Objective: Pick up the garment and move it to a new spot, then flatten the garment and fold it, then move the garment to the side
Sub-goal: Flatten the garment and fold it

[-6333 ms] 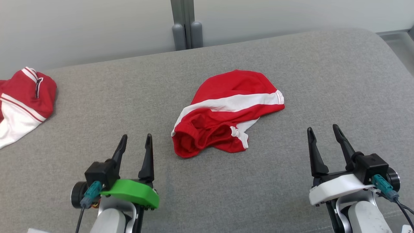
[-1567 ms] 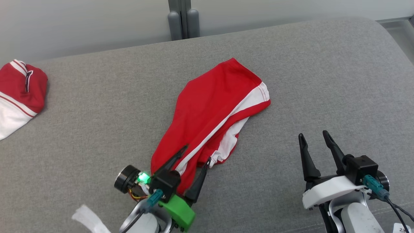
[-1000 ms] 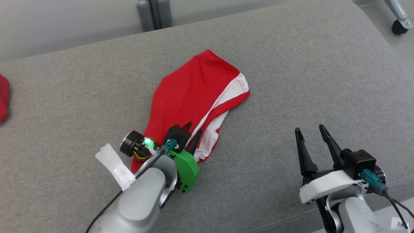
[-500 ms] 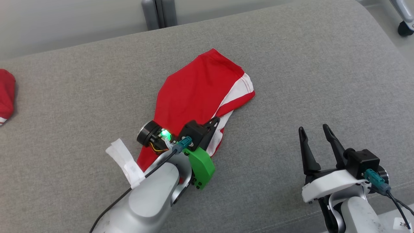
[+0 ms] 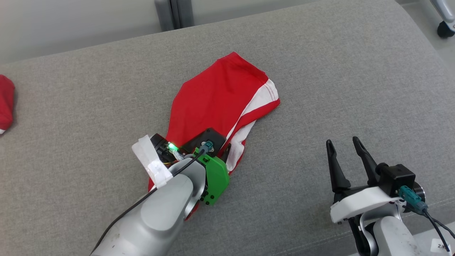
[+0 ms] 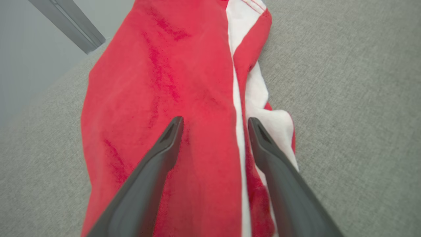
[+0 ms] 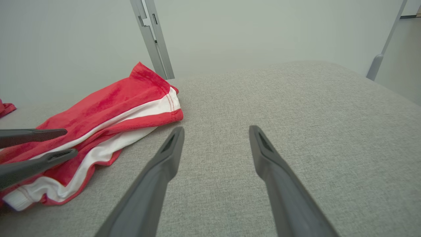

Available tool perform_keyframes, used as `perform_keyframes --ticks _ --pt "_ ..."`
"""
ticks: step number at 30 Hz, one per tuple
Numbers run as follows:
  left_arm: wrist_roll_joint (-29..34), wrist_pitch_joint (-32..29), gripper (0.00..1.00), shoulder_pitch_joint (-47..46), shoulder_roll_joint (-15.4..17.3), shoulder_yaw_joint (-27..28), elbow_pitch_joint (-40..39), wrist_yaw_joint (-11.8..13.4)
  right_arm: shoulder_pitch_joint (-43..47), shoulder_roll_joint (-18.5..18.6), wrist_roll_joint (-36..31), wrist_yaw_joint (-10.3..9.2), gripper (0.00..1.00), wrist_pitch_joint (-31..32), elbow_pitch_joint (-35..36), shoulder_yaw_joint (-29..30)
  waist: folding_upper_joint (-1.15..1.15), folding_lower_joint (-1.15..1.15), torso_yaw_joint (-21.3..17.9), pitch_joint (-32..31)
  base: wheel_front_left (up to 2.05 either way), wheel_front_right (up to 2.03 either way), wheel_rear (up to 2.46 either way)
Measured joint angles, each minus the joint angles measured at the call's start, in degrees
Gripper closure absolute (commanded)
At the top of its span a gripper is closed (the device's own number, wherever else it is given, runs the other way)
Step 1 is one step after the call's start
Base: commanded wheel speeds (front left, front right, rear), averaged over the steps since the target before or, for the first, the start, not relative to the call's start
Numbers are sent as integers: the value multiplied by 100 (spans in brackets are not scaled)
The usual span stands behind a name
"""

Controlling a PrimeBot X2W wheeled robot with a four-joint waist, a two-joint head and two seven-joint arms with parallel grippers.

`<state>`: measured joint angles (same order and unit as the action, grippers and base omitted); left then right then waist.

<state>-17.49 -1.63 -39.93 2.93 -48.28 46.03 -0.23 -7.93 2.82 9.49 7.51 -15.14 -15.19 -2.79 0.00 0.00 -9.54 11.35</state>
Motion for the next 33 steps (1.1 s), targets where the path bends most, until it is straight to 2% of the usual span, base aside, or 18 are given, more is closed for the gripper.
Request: perform_keyframes --ticks 1,2,3,9,19,26,27,28,29,33 --pt "14 -93 57 -30 -1 -46 29 -1 -2 0 1 1 0 0 -3 -9 0 0 -7 4 0 0 0" --pt "24 -179 94 -70 -2 -89 51 -1 -4 0 3 1 0 0 -9 -16 0 0 -17 10 0 0 0" --pt "34 -267 100 -124 0 -142 66 -4 -6 0 10 0 0 0 -15 -22 0 0 -29 14 0 0 0" --pt "0 -232 100 -287 -5 -292 -196 -94 -12 0 27 1 0 0 -32 -23 0 0 -77 -6 0 0 0" --pt "-219 -472 100 -166 13 -949 -1210 -639 57 0 23 1 0 0 -68 12 0 0 -29 -156 0 0 0" --pt "-671 -722 100 124 414 -1237 -1504 -702 80 0 4 0 0 0 -79 -11 0 0 20 -204 0 0 0" --pt "-710 -675 80 163 424 -1216 -1489 -702 81 0 1 0 0 0 -81 -11 0 0 26 -209 0 0 0" --pt "-712 -635 42 186 426 -1214 -1471 -699 82 0 -3 1 0 0 -85 -10 0 0 31 -213 0 0 0" --pt "-712 -511 0 218 430 -1183 -1460 -650 84 0 -3 0 0 0 -90 -5 0 0 40 -218 0 0 0" --pt "-809 -133 0 414 425 -1033 -1426 -469 91 0 -13 0 0 0 -102 32 0 0 95 -245 0 0 0"
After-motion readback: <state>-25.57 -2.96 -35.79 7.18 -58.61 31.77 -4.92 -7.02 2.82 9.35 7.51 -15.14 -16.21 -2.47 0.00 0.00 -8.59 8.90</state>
